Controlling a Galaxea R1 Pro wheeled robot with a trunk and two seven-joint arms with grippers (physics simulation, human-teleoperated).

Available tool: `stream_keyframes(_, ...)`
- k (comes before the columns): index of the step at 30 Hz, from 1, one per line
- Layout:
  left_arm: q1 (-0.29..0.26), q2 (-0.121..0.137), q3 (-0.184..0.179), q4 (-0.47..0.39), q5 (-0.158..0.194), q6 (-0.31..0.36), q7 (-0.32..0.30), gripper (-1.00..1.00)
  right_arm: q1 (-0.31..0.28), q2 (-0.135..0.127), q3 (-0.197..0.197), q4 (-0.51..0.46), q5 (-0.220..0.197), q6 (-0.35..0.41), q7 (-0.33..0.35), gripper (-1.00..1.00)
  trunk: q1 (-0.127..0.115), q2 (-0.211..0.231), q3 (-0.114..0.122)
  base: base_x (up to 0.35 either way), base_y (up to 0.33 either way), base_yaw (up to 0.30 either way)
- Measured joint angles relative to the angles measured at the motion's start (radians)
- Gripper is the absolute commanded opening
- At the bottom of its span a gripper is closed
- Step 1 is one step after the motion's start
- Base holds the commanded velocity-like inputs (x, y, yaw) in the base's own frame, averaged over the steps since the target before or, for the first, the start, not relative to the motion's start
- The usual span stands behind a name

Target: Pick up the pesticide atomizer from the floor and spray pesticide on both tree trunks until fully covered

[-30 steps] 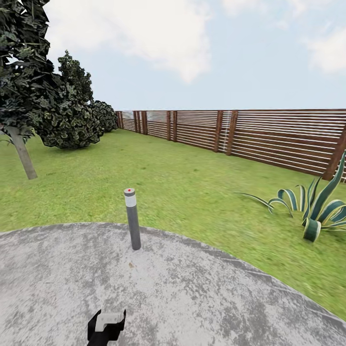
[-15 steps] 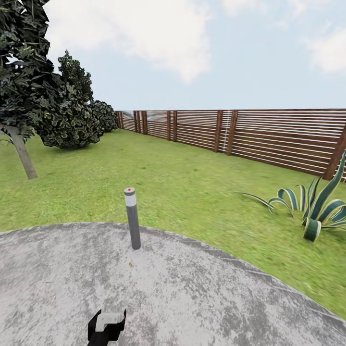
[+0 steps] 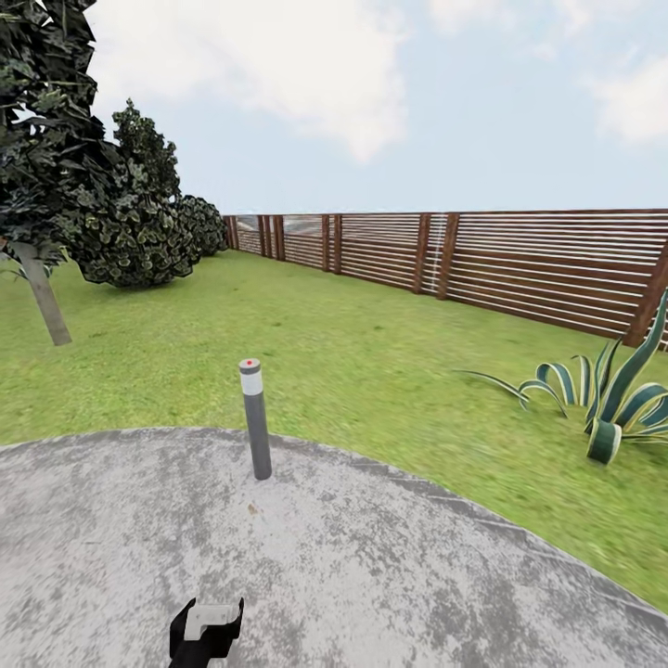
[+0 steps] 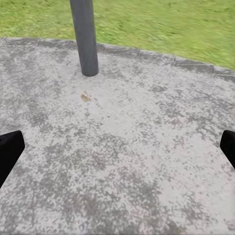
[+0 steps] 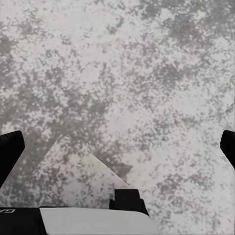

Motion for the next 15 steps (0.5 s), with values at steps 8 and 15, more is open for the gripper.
stream_keyframes(8, 0.0, 0.001, 0.0, -0.001, 0.0, 0.0, 0.0, 1.0, 0.0, -0.001, -0.002, 0.0, -0.004, -0.054, 0.0, 1.0, 0.031, -0.056, -0.013, 0.0, 0.0, 0.0)
stream_keyframes(15, 0.0, 0.002, 0.001, -0.001, 0.0, 0.0, 0.0, 1.0, 0.0, -0.002, -0.002, 0.0, -0.006, -0.064, 0.0, 1.0, 0.057, -0.105, -0.024, 0.0, 0.0, 0.0)
